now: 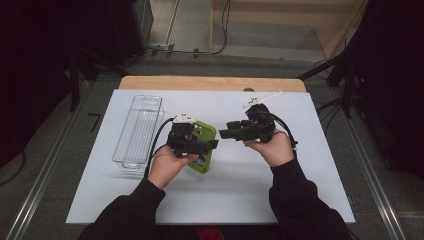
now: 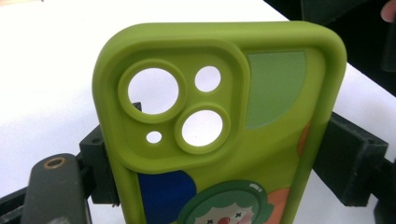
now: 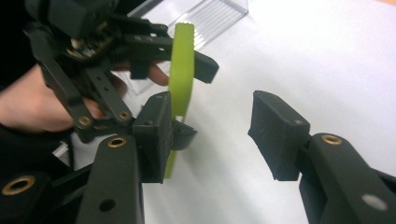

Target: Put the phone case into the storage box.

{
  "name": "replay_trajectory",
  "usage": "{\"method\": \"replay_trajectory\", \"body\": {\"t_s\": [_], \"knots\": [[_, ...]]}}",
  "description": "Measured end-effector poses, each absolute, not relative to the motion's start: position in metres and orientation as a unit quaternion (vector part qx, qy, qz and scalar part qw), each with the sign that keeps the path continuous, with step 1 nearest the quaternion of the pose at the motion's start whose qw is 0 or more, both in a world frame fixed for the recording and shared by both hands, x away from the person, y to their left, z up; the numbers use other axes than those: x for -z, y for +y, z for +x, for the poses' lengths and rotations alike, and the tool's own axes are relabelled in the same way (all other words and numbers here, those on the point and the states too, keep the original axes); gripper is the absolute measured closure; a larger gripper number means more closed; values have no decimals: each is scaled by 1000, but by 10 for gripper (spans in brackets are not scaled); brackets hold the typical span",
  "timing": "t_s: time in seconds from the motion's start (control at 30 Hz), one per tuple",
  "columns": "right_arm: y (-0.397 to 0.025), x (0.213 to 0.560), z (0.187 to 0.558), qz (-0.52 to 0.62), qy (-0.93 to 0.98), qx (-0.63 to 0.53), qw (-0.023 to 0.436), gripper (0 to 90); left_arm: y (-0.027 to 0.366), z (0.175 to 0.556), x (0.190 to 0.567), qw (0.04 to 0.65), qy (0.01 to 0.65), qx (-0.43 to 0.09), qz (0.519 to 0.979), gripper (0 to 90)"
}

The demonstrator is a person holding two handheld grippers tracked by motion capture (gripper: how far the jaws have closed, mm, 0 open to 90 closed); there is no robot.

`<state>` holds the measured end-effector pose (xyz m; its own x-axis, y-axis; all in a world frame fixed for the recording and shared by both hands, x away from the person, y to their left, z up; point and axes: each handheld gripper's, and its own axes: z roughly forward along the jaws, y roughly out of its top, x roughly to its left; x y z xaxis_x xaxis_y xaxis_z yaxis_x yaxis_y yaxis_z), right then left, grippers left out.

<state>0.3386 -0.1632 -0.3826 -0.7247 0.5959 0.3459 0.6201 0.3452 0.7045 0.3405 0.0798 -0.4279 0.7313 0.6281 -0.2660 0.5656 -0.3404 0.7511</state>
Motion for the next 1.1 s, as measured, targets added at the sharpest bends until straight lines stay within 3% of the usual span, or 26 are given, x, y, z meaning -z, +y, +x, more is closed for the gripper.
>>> {"method": "replay_trajectory", "body": {"t_s": [0.5, 1.1], "knots": [[-170, 402, 332, -348, -824, 446, -7, 267, 85, 342, 425, 448, 365, -21, 816, 177], [-182, 420, 317, -346, -837, 423, -10, 257, 92, 344, 419, 453, 364, -14, 814, 176]]}}
